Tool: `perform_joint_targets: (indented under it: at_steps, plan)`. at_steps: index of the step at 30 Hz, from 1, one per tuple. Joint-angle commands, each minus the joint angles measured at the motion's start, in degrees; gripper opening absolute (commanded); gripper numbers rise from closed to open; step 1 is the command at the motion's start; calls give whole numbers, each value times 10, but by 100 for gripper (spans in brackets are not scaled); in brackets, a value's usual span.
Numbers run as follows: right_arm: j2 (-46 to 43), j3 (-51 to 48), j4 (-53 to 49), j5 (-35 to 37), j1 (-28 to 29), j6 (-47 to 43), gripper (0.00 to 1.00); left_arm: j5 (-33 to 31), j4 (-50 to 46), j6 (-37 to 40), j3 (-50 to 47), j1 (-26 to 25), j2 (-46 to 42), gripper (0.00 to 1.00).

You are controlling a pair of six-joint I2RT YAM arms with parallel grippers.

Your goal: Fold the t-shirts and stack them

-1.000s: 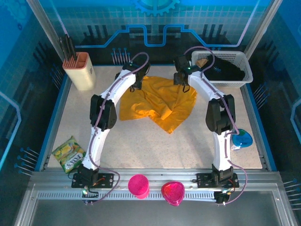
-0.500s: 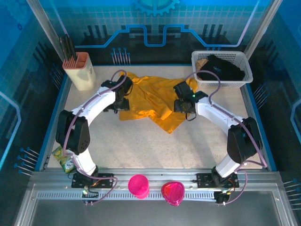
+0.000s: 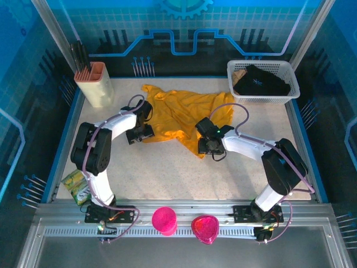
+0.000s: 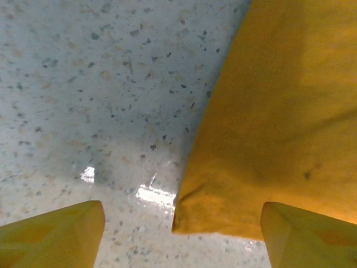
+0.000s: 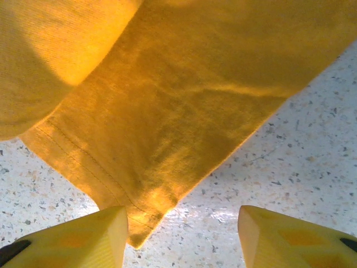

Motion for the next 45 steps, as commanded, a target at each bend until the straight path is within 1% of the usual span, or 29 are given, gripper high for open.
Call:
perform_joint_targets:
  at_steps: [1,3,5,9,11,13,16,18,19,24,28,29,30,34,36,41,45]
  plan:
    - [9,0,6,-1,8,17,55,16,3,-13,14,2,30,71]
    - [9,3,4,2,9,16,55,18,-2,-15,17,2,38,64]
    - [10,7,1,7,8,14,55,18,-6,-17,17,2,43,62]
    - [21,16,3,13,8,11,55,16,-11,-17,30,2,61,51]
    - [29,20,5,13,8,12,55,17,-11,-14,42,2,77,45]
    - [38,20,11,10,8,14,55,17,-16,-10,62,2,98,34]
    - [51,23,10,6,9,17,55,15,-23,-7,89,2,122,12]
    - [54,22,8,7,10,22,55,13,-21,-7,91,1,122,1]
    - [54,21,8,8,11,25,56,11,-19,-7,89,2,119,0]
    - [74,25,14,2,18,34,61,5,-12,-5,75,2,96,0]
    - [105,41,15,-4,27,39,59,3,-13,0,65,2,74,0]
    - [111,43,15,-4,30,40,56,1,-14,1,64,2,70,0]
    - [119,43,15,-5,31,43,49,-1,-15,3,63,2,65,0]
    - [120,29,11,3,32,48,12,-7,-21,10,56,2,37,0]
    - [101,17,2,12,29,47,0,-9,-25,15,53,2,17,0]
    - [6,-14,-65,74,10,33,0,-21,-60,34,62,3,-53,0]
    - [-110,-29,-145,137,-22,16,0,-21,-102,55,83,3,-108,0]
